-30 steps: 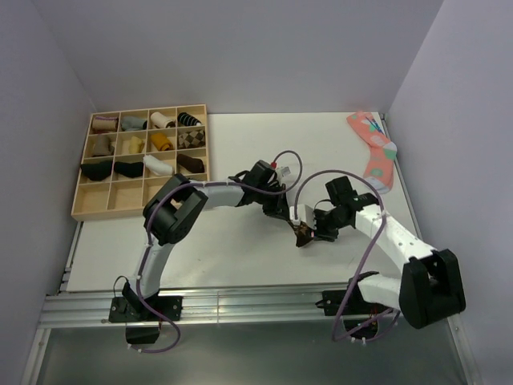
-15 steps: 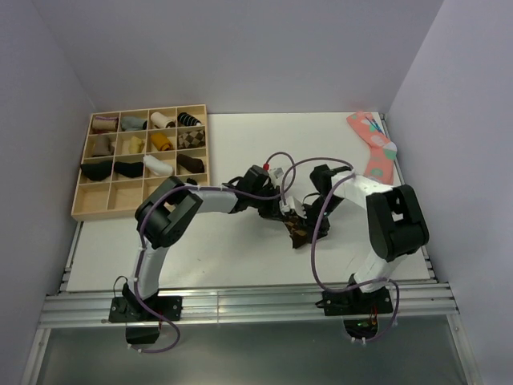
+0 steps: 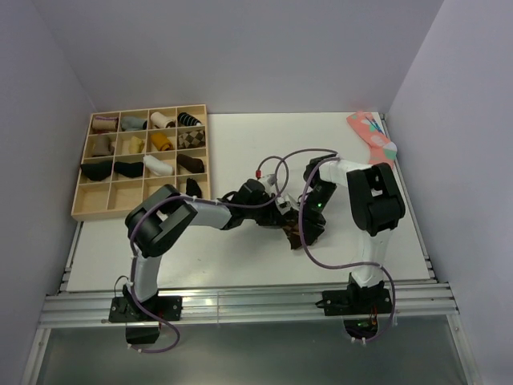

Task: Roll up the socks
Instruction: Roll the sock at the center of the board.

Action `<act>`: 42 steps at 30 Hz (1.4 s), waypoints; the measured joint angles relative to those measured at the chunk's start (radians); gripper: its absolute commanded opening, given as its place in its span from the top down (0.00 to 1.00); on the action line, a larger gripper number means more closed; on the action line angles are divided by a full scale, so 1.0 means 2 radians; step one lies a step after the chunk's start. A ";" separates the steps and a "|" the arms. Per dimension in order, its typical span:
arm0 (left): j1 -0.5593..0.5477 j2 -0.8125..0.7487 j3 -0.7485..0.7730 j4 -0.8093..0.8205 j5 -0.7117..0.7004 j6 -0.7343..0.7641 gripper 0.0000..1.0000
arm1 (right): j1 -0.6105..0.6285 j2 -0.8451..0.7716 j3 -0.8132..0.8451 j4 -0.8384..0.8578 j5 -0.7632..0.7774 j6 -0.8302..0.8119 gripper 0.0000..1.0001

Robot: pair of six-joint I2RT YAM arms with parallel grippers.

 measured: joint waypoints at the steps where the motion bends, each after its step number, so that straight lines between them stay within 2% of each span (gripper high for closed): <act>1: -0.003 -0.006 -0.009 0.006 -0.009 -0.003 0.84 | 0.000 0.005 0.003 -0.005 -0.001 -0.003 0.73; 9: -0.014 -0.044 -0.074 0.068 -0.099 -0.003 0.64 | 0.000 0.049 0.017 -0.059 -0.001 -0.001 0.73; 14: -0.018 -0.064 -0.113 0.101 -0.126 0.002 0.63 | 0.000 0.059 0.017 -0.074 0.004 0.002 0.73; 18: -0.028 -0.091 -0.171 0.159 -0.139 0.022 0.62 | 0.000 0.064 0.020 -0.077 0.005 0.008 0.73; 23: -0.079 -0.141 -0.235 0.256 -0.144 0.069 0.58 | 0.000 0.078 0.022 -0.088 0.005 0.023 0.73; 28: -0.117 -0.146 -0.223 0.294 -0.126 0.116 0.55 | 0.000 0.081 0.022 -0.090 0.005 0.031 0.72; 42: -0.132 -0.083 -0.144 0.273 -0.045 0.179 0.54 | 0.000 0.081 0.022 -0.089 0.005 0.038 0.73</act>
